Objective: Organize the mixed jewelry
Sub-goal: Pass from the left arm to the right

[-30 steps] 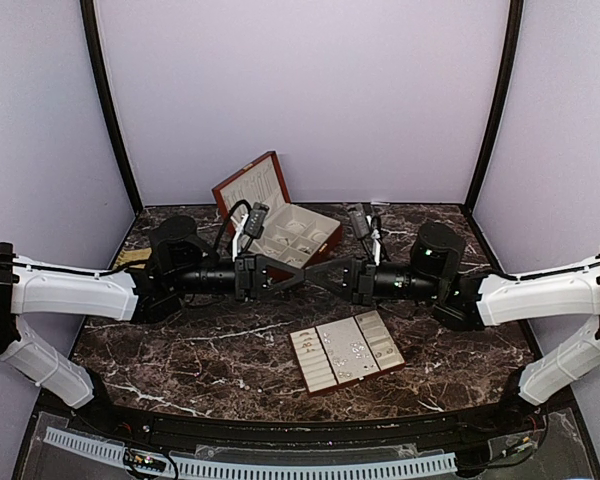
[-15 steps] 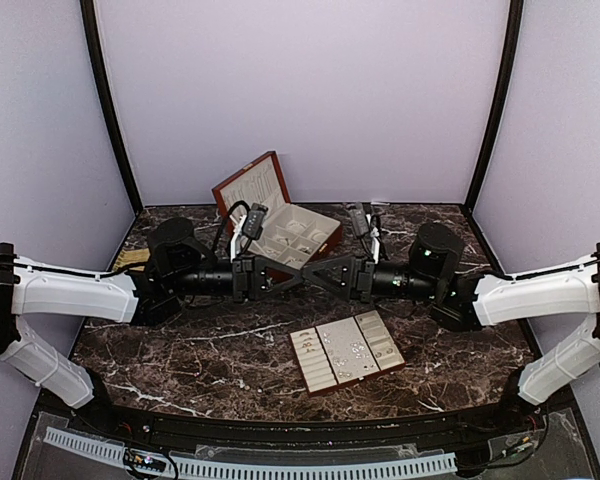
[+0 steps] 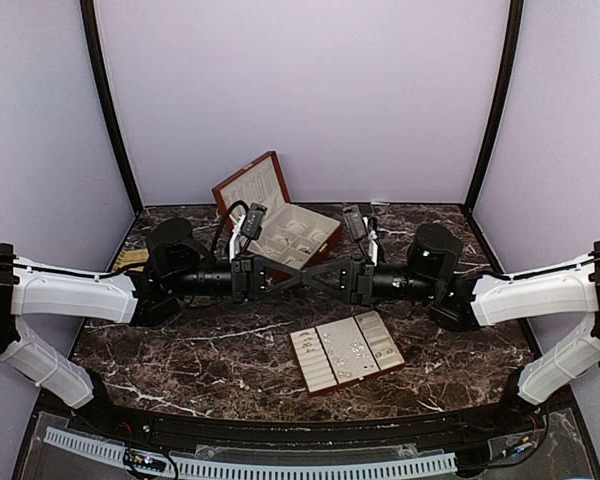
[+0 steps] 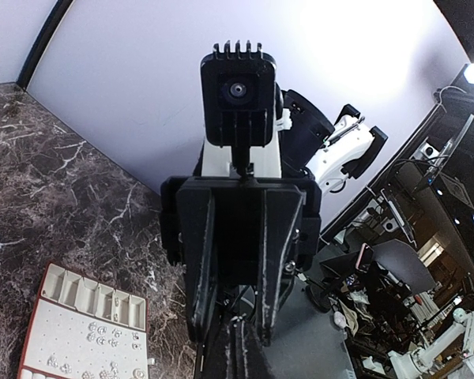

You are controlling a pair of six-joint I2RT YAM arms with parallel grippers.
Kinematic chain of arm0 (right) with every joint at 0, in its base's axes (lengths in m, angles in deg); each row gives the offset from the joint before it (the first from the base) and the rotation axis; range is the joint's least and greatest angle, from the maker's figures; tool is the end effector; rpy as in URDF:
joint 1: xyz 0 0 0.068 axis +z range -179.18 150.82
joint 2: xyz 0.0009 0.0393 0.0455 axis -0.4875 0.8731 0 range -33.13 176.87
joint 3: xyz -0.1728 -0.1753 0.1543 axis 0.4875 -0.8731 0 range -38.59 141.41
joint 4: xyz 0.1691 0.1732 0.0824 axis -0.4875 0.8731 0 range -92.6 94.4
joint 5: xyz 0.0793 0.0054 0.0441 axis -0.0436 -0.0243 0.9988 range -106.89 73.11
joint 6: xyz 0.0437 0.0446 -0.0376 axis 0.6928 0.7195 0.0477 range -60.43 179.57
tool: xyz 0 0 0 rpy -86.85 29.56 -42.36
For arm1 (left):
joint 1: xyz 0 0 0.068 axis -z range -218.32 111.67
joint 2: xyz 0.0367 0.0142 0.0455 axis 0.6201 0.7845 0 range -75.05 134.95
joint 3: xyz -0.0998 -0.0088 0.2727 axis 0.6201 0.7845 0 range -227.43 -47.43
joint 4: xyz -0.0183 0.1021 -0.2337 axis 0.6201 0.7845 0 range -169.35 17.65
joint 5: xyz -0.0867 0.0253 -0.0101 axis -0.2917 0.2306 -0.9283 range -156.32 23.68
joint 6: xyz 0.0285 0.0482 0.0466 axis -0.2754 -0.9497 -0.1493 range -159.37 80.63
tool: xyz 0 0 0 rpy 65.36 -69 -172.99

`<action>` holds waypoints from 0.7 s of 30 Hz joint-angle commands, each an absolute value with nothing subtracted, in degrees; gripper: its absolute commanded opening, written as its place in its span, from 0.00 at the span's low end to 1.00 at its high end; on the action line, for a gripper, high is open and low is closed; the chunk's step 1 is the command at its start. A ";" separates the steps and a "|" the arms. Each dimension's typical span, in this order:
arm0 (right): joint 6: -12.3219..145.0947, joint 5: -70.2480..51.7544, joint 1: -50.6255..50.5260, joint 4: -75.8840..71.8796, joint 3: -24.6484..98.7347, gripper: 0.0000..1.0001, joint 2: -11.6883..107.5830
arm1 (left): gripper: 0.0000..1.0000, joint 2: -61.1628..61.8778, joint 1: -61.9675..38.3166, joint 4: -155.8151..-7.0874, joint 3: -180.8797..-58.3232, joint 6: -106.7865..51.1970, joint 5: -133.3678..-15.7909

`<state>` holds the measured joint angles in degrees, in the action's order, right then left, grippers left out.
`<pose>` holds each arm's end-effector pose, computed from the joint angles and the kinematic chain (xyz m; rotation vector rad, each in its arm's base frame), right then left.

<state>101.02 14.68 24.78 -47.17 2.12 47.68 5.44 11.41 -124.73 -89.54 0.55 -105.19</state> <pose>0.1635 0.2785 0.2938 -0.7022 1.6349 1.6845 0.1765 -0.2673 0.3054 0.7832 1.5609 -1.6986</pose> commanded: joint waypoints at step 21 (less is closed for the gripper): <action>99.51 11.83 24.79 -47.46 2.46 0.15 46.85 | 0.13 3.61 11.63 -124.08 -88.30 -0.01 -104.66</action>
